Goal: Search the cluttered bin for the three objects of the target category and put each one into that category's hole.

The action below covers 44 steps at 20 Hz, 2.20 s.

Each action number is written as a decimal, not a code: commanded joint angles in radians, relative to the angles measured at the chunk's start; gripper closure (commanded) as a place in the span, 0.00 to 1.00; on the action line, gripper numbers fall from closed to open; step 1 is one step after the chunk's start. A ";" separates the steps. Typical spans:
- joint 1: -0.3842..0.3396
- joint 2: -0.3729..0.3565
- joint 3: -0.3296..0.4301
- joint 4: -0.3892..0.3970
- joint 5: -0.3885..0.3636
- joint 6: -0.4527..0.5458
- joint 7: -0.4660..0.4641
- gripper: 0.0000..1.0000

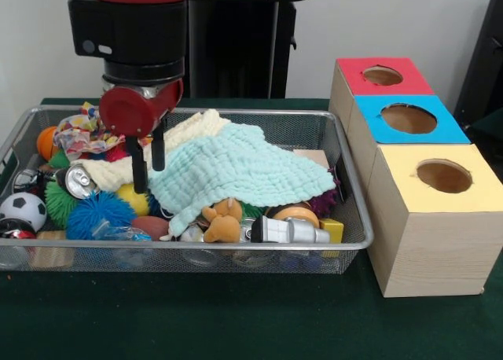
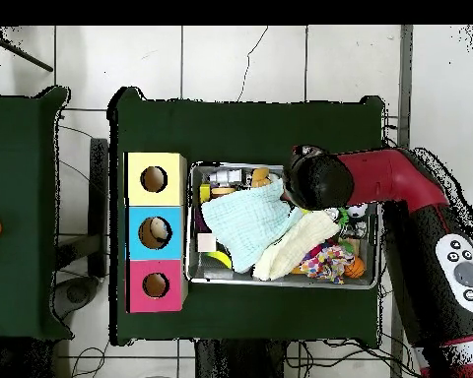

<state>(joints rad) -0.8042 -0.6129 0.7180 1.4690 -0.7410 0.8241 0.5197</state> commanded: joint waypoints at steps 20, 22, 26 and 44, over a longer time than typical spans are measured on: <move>-0.040 0.140 0.083 -0.159 -0.079 0.136 -0.466 0.00; -0.037 0.135 0.081 -0.167 -0.073 0.145 -0.481 0.00; -0.034 0.131 0.072 -0.168 -0.068 0.141 -0.493 0.00; -0.068 0.194 0.070 -0.153 -0.138 0.002 -0.560 0.00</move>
<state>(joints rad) -0.8382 -0.4769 0.7761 1.3397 -0.8017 0.8270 0.2737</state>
